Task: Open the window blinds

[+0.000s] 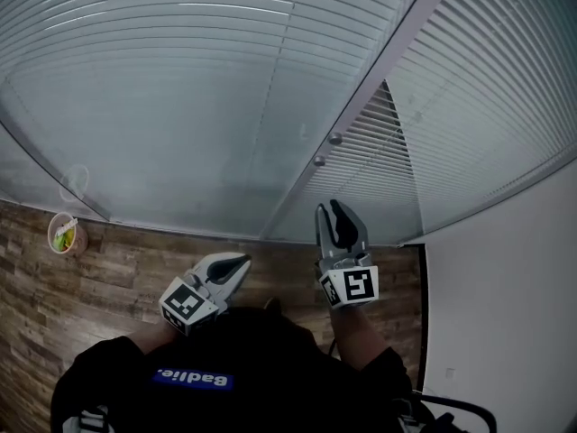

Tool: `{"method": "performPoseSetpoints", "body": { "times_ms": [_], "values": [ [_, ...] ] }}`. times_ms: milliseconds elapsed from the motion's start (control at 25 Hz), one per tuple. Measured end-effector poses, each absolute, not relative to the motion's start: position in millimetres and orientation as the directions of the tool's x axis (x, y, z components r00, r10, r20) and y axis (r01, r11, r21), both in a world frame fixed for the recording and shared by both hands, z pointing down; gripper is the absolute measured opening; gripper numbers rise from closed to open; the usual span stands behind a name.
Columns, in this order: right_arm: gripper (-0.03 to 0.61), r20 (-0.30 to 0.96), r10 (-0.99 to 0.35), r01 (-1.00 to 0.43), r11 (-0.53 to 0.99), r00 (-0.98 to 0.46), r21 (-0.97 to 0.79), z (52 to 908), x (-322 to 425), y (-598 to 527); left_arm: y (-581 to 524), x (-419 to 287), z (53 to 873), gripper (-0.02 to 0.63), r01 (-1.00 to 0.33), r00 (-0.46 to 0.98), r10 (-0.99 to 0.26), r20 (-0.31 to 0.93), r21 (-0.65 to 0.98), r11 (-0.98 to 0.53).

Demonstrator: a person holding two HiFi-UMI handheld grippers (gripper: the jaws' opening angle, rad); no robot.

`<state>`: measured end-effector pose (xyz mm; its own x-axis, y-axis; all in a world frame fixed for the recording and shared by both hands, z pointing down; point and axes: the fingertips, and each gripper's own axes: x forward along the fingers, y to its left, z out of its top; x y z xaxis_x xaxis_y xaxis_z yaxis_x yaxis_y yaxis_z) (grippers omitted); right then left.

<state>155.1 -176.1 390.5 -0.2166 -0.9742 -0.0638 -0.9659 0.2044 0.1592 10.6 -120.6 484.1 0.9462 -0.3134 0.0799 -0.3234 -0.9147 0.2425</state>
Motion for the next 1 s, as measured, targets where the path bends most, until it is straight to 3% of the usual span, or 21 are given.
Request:
{"method": "performPoseSetpoints", "body": {
  "times_ms": [1000],
  "values": [
    [0.118, -0.062, -0.953, -0.918, 0.267, -0.296, 0.292, 404, 201, -233, -140, 48, 496, 0.000, -0.464, 0.886, -0.455, 0.092, 0.208, -0.861]
  ]
}}
